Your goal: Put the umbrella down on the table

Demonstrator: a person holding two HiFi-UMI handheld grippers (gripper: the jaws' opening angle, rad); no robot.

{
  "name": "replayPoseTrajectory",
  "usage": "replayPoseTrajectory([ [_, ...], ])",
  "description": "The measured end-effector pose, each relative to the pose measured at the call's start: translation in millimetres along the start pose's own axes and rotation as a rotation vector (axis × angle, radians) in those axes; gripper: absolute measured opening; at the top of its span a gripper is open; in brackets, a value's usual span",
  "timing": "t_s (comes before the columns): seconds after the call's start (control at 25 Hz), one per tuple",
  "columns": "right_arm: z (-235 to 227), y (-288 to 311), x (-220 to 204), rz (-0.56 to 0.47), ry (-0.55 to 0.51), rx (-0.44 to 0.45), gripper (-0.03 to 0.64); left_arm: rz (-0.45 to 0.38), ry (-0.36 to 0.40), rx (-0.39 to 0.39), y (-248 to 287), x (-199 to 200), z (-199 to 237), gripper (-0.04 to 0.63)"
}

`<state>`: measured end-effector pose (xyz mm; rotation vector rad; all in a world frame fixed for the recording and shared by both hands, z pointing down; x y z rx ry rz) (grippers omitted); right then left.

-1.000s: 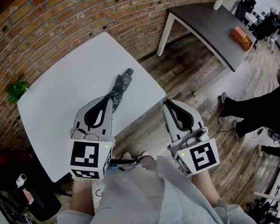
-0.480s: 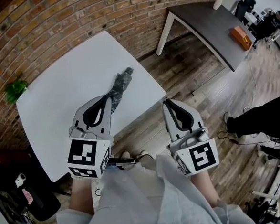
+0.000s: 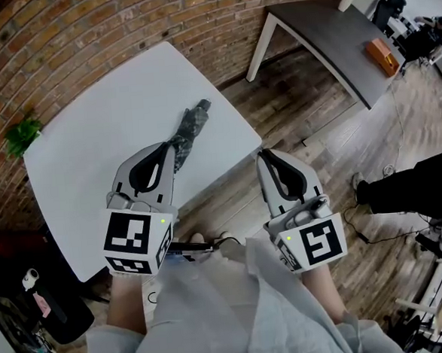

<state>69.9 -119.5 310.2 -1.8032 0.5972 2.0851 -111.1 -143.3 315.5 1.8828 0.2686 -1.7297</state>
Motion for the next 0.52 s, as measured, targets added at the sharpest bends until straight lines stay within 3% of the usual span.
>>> replayPoseTrajectory([
  [0.52,-7.3,-2.0,-4.3,0.011,-0.002,-0.014,0.052,0.0,0.007,-0.009,6.1,2.1,-0.2,0.018],
])
Point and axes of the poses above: the fingertips, and each gripper's own axes: y forward along the fingers, z to its left, x out of its top, the point moved 4 cm from there along -y, backward along the fingers, and after that the axes turned 4 degrees about -x, right-handed, at the moved point
